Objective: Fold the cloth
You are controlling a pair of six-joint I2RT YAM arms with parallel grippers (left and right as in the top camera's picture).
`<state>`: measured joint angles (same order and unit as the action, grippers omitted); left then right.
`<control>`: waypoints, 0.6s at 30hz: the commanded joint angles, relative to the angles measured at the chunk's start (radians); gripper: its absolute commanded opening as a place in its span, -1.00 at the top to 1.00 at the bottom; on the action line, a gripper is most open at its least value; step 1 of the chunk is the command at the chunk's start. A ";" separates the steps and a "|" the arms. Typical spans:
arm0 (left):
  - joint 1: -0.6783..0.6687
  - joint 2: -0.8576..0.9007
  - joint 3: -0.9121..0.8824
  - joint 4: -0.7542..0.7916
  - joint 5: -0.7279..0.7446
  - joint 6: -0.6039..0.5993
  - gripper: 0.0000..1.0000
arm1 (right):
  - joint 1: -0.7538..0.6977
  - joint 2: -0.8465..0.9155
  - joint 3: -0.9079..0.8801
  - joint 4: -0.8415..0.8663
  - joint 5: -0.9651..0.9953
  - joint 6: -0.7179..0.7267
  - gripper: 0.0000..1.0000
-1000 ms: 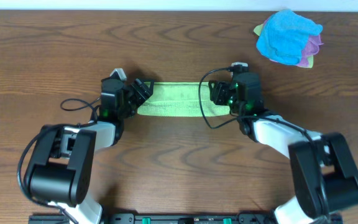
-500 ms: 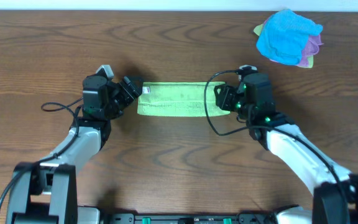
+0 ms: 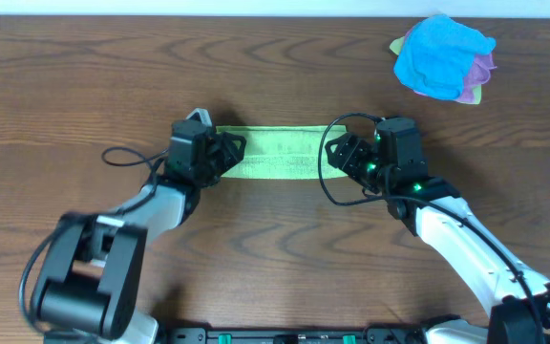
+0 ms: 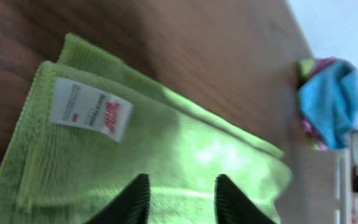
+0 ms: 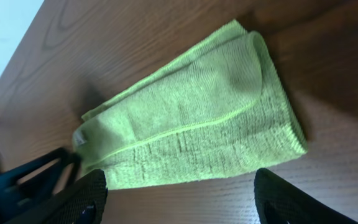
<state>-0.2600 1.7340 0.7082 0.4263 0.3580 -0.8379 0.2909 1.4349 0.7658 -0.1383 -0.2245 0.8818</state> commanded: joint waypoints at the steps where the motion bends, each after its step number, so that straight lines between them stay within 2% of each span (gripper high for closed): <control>1: -0.001 0.072 0.068 0.001 -0.031 0.015 0.60 | -0.010 -0.010 0.006 -0.015 -0.027 0.062 -0.53; 3: -0.001 0.105 0.093 -0.011 -0.031 0.020 0.79 | -0.010 -0.010 0.006 -0.023 -0.027 0.064 -0.54; 5: -0.002 0.124 0.106 -0.011 -0.032 0.028 0.88 | -0.016 -0.010 0.006 -0.035 -0.026 0.064 -0.56; 11: -0.003 0.143 0.108 -0.066 -0.089 0.039 0.88 | -0.031 0.011 0.004 -0.071 -0.004 0.064 -0.62; 15: -0.003 0.143 0.109 -0.131 -0.102 0.121 0.88 | -0.035 0.050 0.004 -0.066 -0.012 0.072 -0.66; 18: -0.003 0.143 0.109 -0.150 -0.108 0.136 0.88 | -0.035 0.072 0.004 -0.064 -0.014 0.072 -0.66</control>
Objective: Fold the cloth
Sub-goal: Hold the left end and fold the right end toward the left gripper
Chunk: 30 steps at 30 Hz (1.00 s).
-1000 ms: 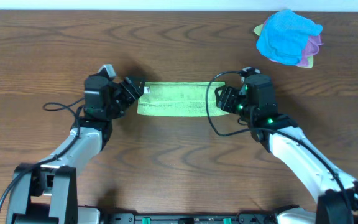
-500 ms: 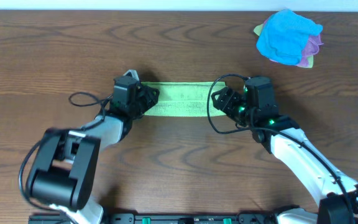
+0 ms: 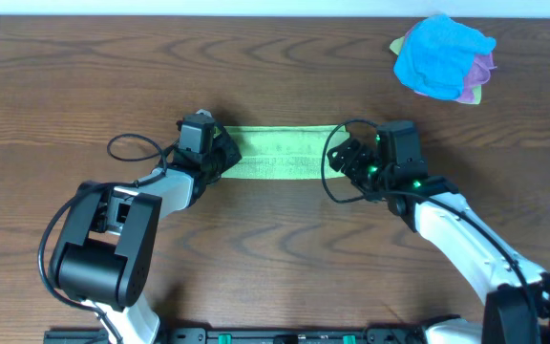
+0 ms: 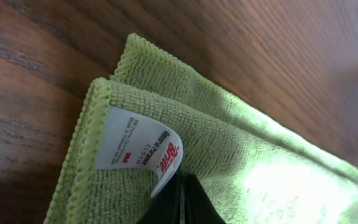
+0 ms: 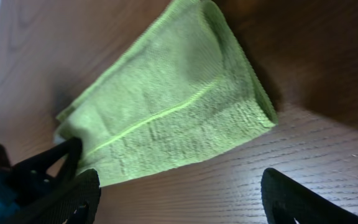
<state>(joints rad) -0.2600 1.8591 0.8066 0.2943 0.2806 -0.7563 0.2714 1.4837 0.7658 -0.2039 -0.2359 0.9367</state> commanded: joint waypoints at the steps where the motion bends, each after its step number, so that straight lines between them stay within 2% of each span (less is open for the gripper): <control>1: -0.003 0.018 0.010 -0.023 -0.032 0.055 0.88 | -0.016 0.033 0.004 0.001 -0.002 0.017 -0.66; 12: -0.003 0.017 0.010 -0.060 -0.052 0.054 0.88 | -0.016 0.145 0.004 0.012 -0.004 0.017 -0.66; 22: -0.003 0.017 0.010 -0.060 -0.051 0.054 0.88 | -0.016 0.260 0.004 0.172 -0.004 0.021 -0.63; 30: -0.003 0.017 0.010 -0.062 -0.052 0.054 0.88 | -0.015 0.332 0.004 0.286 0.014 0.021 -0.46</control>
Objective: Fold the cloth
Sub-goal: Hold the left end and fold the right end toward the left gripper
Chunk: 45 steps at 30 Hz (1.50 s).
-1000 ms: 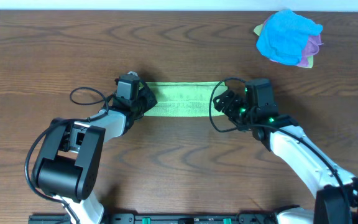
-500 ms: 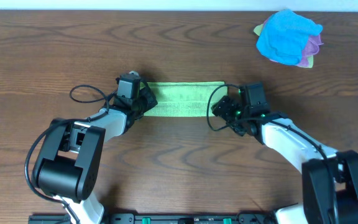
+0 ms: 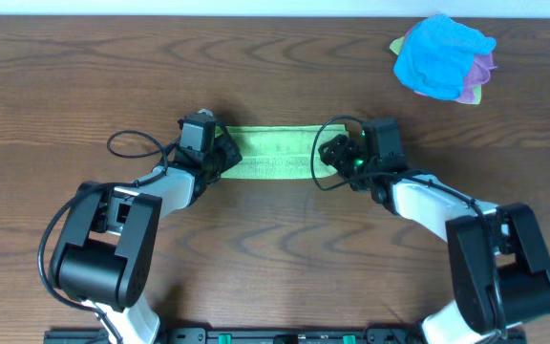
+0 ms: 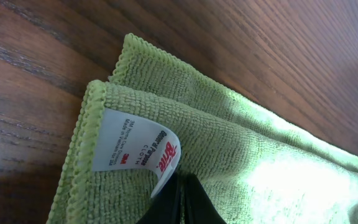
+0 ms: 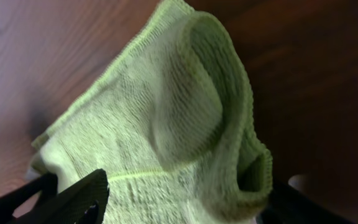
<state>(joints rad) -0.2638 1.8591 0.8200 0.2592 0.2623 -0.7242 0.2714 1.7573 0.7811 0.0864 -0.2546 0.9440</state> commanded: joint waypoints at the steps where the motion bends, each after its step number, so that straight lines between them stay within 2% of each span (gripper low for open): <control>1: 0.002 0.017 -0.003 -0.027 -0.034 0.022 0.88 | -0.015 0.063 -0.011 0.005 0.039 0.013 -0.45; 4: 0.001 0.017 -0.003 -0.027 -0.034 0.023 0.88 | -0.015 0.078 -0.011 0.041 0.059 0.013 -0.32; 7: 0.002 0.017 -0.003 -0.027 -0.037 0.023 0.88 | -0.010 0.079 -0.011 0.056 0.113 0.013 0.10; 13: 0.002 0.018 -0.003 -0.027 -0.042 0.023 0.88 | 0.012 0.079 -0.011 0.108 0.195 -0.021 0.26; 14: 0.002 0.018 -0.003 -0.027 -0.042 0.023 0.88 | 0.016 0.079 -0.011 0.116 0.199 -0.034 0.47; 15: 0.002 0.017 -0.003 -0.027 -0.042 0.023 0.88 | 0.018 0.079 -0.011 0.124 0.198 -0.045 0.78; 16: 0.002 0.017 -0.003 -0.027 -0.042 0.023 0.88 | 0.018 0.079 -0.011 0.132 0.198 -0.056 0.97; 28: 0.002 0.017 -0.003 -0.029 -0.047 0.039 0.88 | 0.028 0.029 -0.008 0.212 0.076 -0.262 0.97; 38: 0.002 0.017 -0.003 -0.028 -0.053 0.038 0.88 | 0.146 -0.097 -0.007 0.209 0.074 -0.295 0.97; 45: 0.002 0.016 -0.003 -0.027 -0.052 0.037 0.88 | 0.217 -0.104 0.013 0.210 0.074 -0.294 0.97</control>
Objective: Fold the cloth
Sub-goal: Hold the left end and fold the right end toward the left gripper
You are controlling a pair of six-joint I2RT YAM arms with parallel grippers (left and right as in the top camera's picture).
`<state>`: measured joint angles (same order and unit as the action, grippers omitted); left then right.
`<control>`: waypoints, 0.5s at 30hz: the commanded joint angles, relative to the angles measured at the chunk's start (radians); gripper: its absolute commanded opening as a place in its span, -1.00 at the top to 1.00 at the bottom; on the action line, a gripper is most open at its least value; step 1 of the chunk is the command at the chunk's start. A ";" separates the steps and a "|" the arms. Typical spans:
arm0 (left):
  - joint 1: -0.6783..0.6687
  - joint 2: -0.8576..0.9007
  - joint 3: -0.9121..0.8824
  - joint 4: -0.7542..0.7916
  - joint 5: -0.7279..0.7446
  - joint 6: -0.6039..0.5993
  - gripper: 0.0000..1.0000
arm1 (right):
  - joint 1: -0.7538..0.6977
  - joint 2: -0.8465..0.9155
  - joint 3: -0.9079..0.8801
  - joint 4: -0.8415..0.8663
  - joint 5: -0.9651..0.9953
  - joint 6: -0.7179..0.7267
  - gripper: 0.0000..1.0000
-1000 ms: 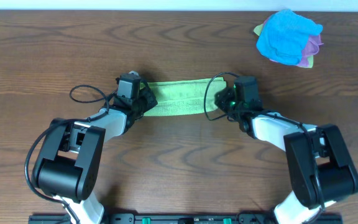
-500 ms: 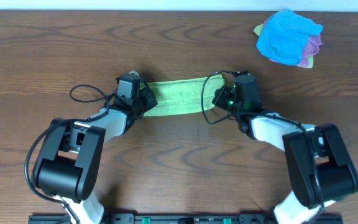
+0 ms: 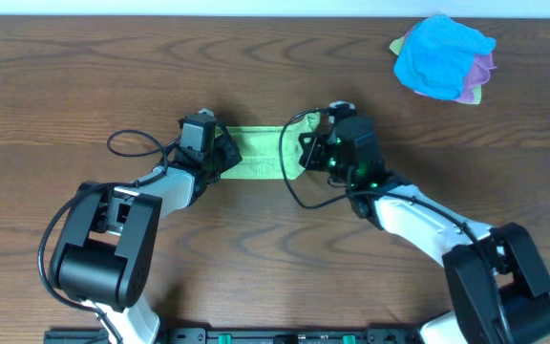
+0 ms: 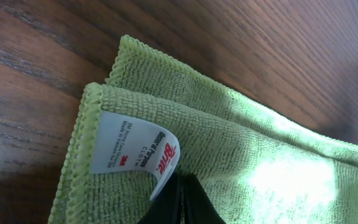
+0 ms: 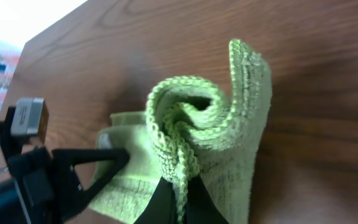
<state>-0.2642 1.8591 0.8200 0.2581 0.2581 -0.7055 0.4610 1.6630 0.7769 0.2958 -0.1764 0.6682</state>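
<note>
A green cloth (image 3: pixel 259 153) lies as a narrow folded strip in the middle of the wooden table (image 3: pixel 84 76). My left gripper (image 3: pixel 222 155) is shut on its left end, just beside the white label (image 4: pixel 129 151); the closed fingertips (image 4: pixel 178 200) press the pile. My right gripper (image 3: pixel 301 155) is shut on the right end, which stands lifted and curled (image 5: pixel 210 121) above the strip. The closed right fingertips (image 5: pixel 164 202) pinch the bunched hem. The left gripper's black fingers (image 5: pixel 82 163) show in the right wrist view, close by.
A heap of blue, purple and yellow cloths (image 3: pixel 444 57) sits at the back right corner. A black cable (image 3: pixel 130 145) loops left of the left wrist. The table's far edge (image 3: pixel 275 17) runs along the top of the overhead view.
My right gripper, then open around the cloth's right end, is now shut on it and farther left, with that end raised and curled. The strip looks shorter. The left gripper has not moved.
Both grippers stood open at the two ends of the flat strip. Then the left was shut on the left end by the label, the right still open. The right then closed in on the right end, and now holds it lifted, nearer the left gripper.
</note>
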 commanded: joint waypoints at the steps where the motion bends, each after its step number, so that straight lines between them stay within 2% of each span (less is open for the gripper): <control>1: 0.002 0.016 -0.003 -0.026 -0.048 0.018 0.88 | 0.042 -0.010 0.024 0.000 -0.004 -0.019 0.97; 8: 0.003 -0.022 -0.002 -0.034 -0.048 0.023 0.88 | 0.097 -0.010 0.069 -0.007 0.031 -0.030 0.97; 15: 0.005 -0.102 0.003 -0.093 -0.063 0.069 0.88 | 0.118 -0.010 0.155 -0.136 0.055 -0.082 0.97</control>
<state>-0.2638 1.8011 0.8196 0.1772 0.2249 -0.6754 0.5648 1.6630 0.8890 0.1787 -0.1440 0.6319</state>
